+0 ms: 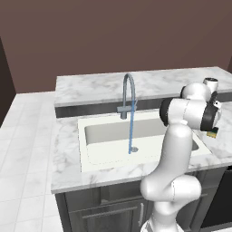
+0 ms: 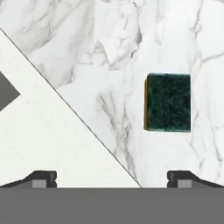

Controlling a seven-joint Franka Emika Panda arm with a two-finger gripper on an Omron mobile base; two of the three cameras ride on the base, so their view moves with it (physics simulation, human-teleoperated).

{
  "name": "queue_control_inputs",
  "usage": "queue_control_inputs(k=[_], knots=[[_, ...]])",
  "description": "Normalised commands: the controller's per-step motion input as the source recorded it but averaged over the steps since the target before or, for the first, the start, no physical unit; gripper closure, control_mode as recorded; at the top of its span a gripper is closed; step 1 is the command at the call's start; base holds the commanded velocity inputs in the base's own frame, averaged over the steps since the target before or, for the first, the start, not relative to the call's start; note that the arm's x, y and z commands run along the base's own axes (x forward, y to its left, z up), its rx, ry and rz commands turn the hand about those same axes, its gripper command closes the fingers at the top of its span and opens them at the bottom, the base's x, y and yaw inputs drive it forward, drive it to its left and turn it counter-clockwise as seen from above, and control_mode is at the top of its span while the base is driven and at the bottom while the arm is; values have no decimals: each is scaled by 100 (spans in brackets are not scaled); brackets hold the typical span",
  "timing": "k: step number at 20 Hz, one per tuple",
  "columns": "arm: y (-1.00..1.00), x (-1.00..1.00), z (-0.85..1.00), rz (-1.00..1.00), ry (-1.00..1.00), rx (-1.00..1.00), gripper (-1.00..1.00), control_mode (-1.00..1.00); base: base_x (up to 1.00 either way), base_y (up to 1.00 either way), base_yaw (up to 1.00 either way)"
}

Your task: Soak the sponge with water for a few seconds and then drop it inside the sink.

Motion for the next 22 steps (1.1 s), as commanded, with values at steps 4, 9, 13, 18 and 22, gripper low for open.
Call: queue_control_inputs(k=[4, 9, 13, 18, 22], knots=[[-39, 0, -15, 0, 0, 0, -100, -100, 0, 0, 0], [-39, 0, -12, 0, 0, 0, -100, -100, 0, 0, 0], [-33, 0, -8, 0, 0, 0, -100, -100, 0, 0, 0], [-26, 0, -6, 0, 1, 0, -100, -100, 0, 0, 0], [-17, 0, -4, 0, 0, 0, -100, -100, 0, 0, 0]])
